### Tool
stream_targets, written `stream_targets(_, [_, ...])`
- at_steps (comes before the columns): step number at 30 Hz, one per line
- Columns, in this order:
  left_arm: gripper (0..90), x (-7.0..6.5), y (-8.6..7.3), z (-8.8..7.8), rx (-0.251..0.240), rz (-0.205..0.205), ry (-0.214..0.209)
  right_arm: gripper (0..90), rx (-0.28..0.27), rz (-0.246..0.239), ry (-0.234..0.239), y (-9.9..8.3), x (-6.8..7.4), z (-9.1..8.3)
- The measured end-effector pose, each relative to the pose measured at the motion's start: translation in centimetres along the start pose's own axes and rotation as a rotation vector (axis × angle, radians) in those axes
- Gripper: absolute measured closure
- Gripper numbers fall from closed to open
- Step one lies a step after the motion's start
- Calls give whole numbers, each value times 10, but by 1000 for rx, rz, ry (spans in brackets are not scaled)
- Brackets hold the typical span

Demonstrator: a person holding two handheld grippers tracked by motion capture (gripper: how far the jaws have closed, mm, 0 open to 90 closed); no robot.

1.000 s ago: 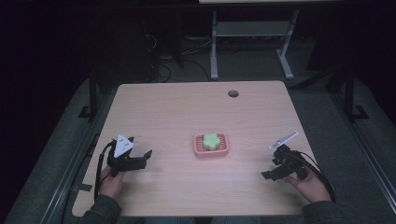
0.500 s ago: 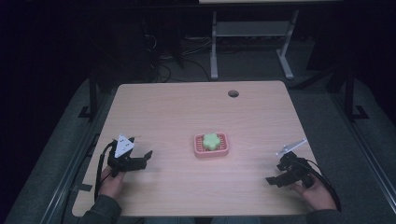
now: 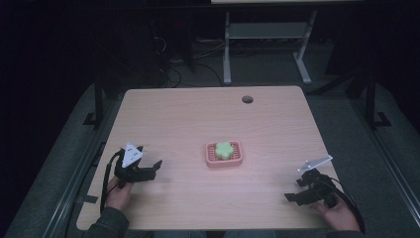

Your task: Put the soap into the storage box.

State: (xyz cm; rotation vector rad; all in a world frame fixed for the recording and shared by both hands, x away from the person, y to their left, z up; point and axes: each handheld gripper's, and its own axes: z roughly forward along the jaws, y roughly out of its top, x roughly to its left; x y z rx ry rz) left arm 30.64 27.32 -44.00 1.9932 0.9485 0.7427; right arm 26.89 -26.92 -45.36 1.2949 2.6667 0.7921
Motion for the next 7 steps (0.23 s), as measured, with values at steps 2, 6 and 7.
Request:
stream_targets(2, [142, 0, 0, 0, -2, -2, 1, 239, -5, 5, 6, -2, 0, 0])
stream_targets(6, [142, 1, 1, 0, -5, 0, 3, 238, -49, 17, 9, -9, 1, -5])
stream_targets(7, [142, 1, 1, 0, -6, 1, 4, 231, -52, 25, 9, -10, 2, -5])
